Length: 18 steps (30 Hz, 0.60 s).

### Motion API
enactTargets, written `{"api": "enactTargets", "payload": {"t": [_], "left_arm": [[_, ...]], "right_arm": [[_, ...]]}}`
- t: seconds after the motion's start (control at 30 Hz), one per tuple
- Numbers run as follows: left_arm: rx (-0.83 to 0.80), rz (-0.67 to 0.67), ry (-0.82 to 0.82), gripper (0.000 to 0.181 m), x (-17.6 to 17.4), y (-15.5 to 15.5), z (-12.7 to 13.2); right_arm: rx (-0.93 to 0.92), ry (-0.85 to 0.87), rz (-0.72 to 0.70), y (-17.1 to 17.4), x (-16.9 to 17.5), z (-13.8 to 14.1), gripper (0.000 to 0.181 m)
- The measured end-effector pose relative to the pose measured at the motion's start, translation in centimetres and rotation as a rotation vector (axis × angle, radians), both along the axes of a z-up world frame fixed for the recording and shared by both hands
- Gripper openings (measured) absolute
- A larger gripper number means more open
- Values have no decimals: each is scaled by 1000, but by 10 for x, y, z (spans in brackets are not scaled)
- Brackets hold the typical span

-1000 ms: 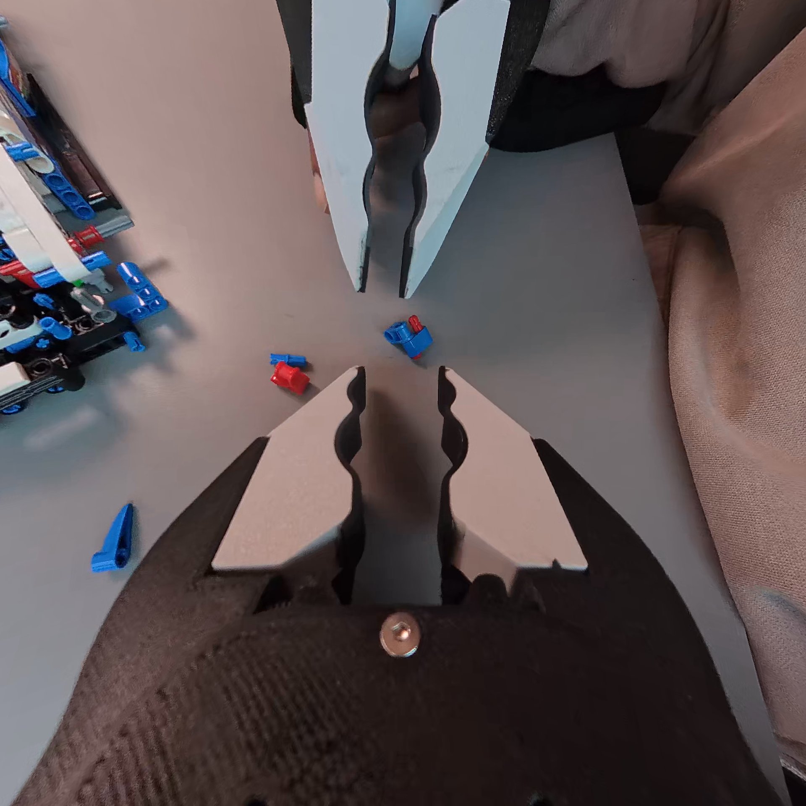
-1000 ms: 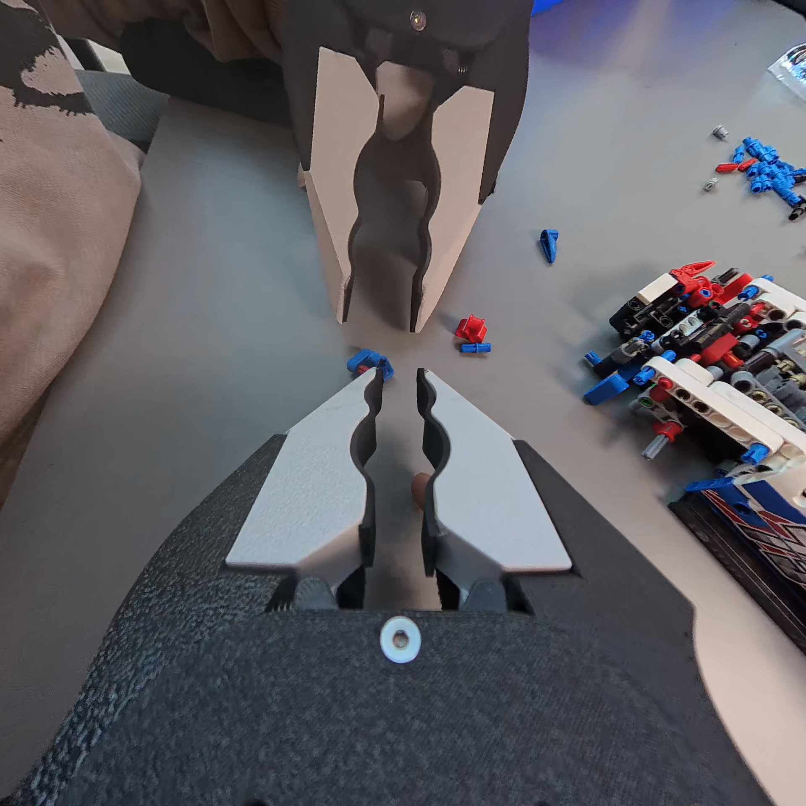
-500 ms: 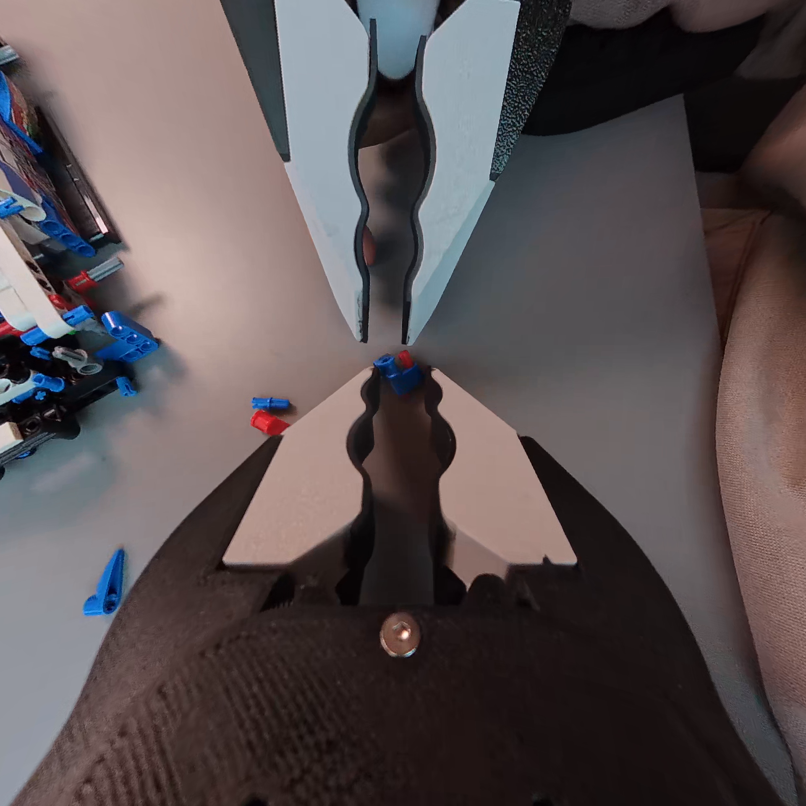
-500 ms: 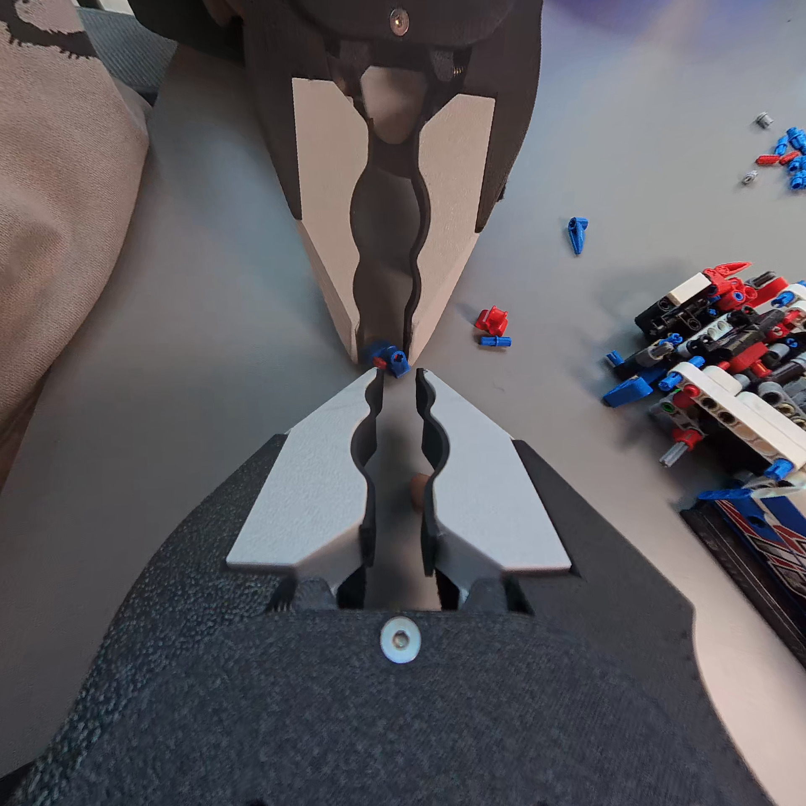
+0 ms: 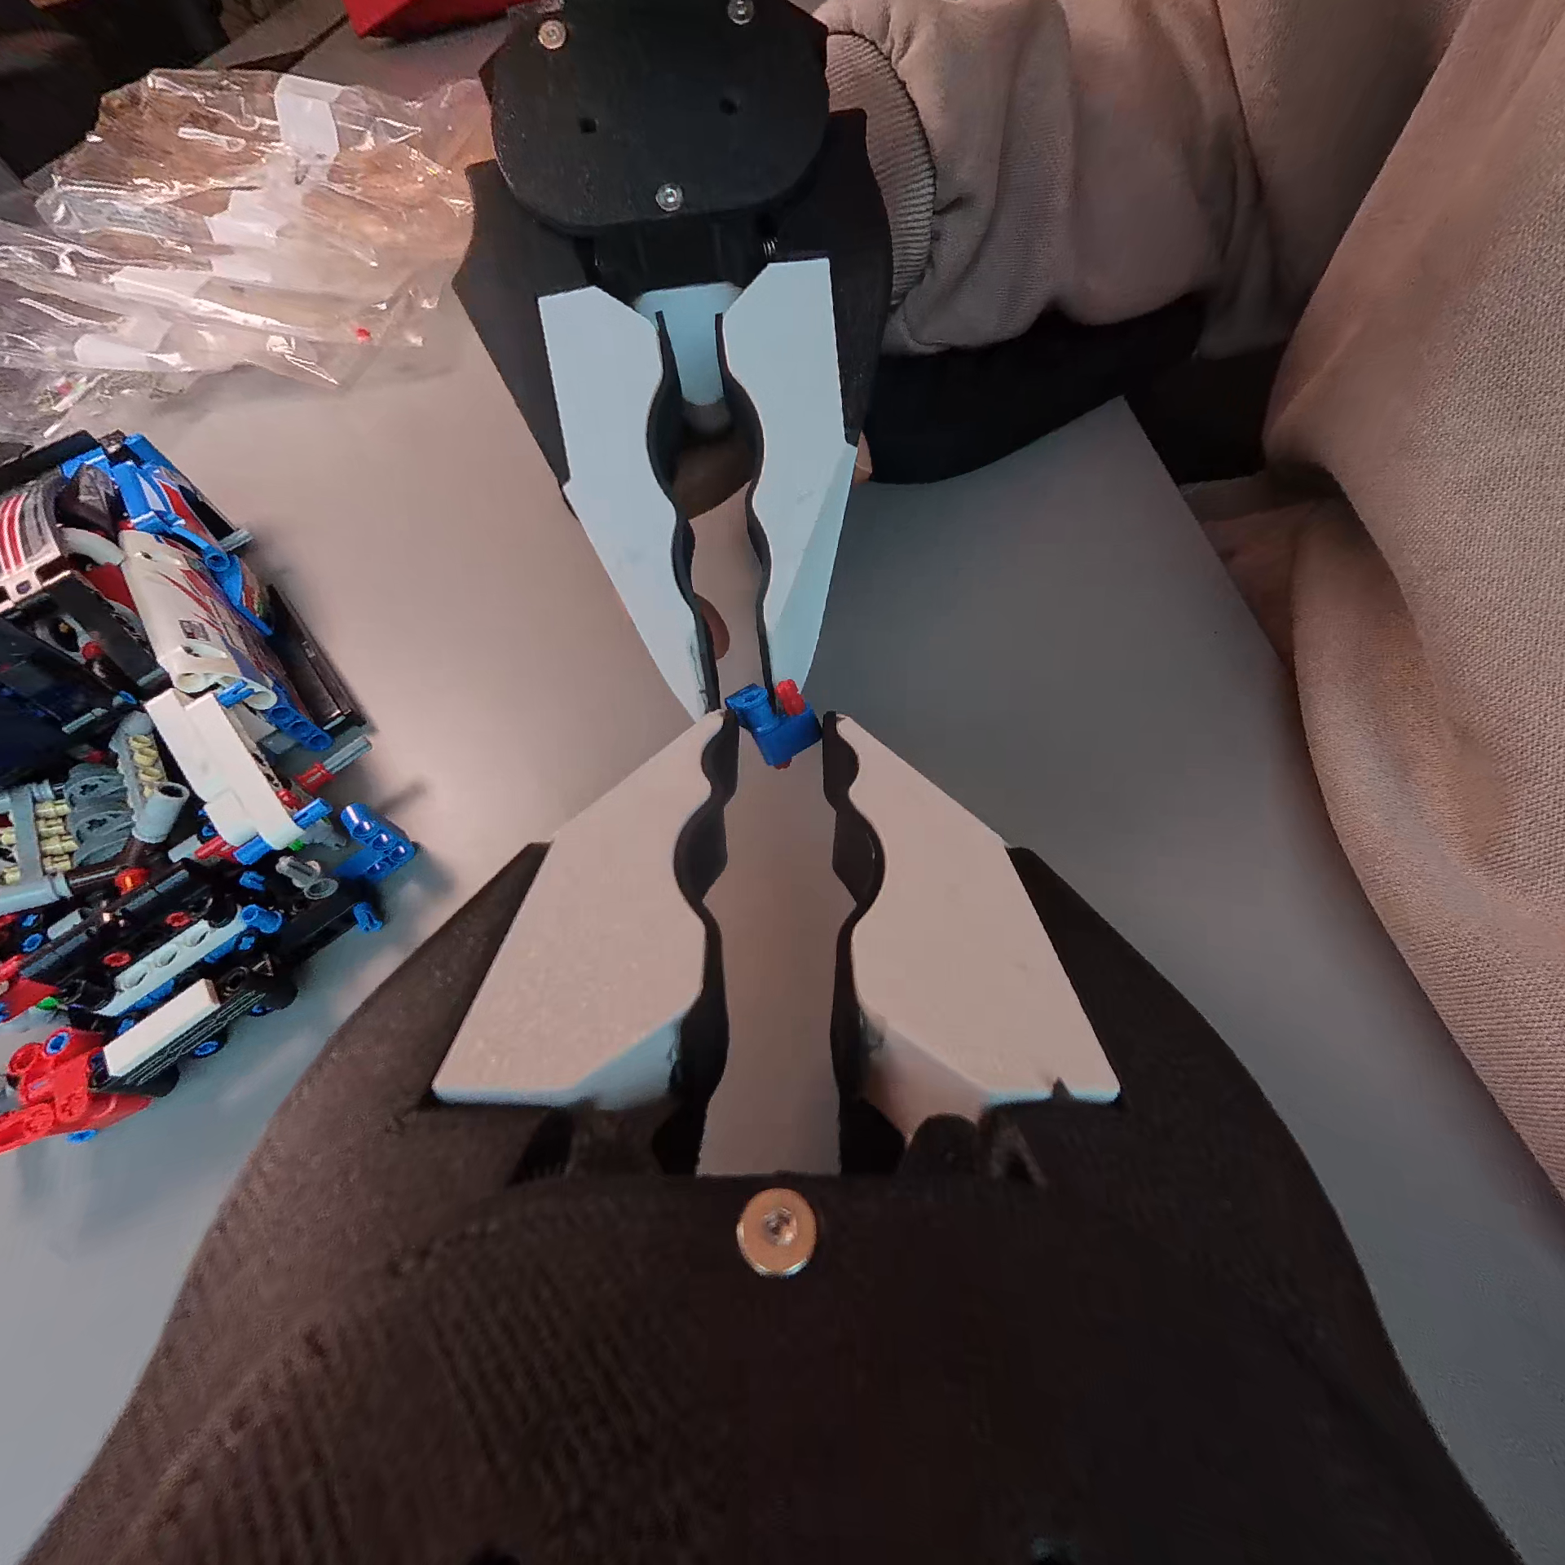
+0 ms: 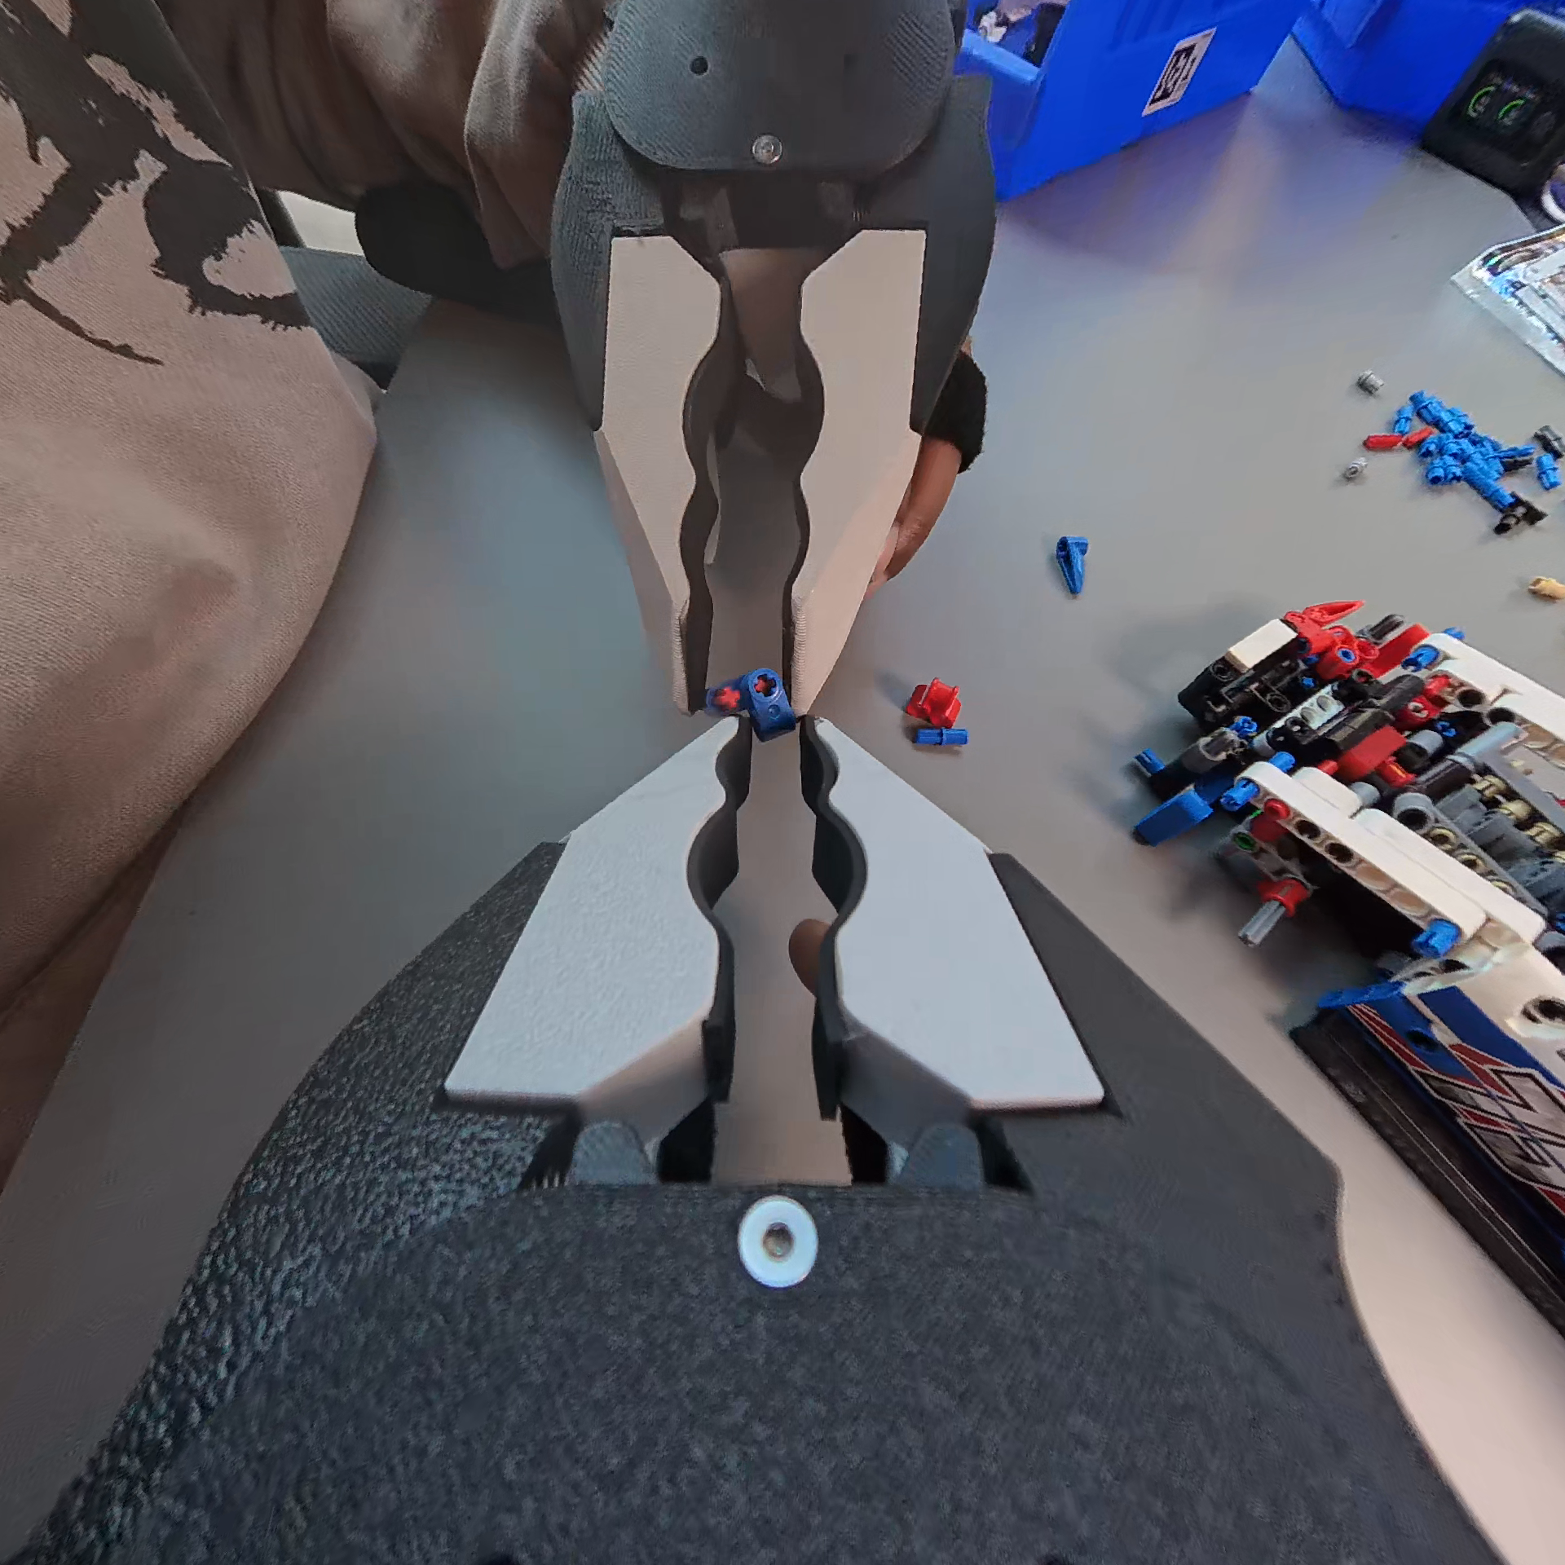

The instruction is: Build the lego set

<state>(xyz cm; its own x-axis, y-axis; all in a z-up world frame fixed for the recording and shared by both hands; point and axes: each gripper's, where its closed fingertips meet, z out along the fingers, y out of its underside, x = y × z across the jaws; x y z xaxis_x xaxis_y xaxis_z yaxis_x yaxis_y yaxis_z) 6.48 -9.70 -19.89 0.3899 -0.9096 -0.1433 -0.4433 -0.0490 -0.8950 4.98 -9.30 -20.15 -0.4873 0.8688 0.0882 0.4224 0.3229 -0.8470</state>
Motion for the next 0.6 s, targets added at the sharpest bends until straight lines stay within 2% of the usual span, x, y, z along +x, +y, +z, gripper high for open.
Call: {"api": "enactTargets", "payload": {"t": [0.2, 0.37, 0.5, 0.6], "left_arm": [[-61, 107, 29, 16, -12, 13, -8], [-115, 138, 13, 14, -15, 16, -11], [-144, 133, -51, 19, -15, 15, -5], [-182, 127, -116, 14, -13, 14, 2]], "right_arm": [[-26, -10, -83, 12, -6, -1, 5], [-48, -12, -101, 15, -8, -1, 4], [-110, 11, -100, 13, -10, 5, 4], [-153, 25, -93, 11, -10, 9, 4]]}}
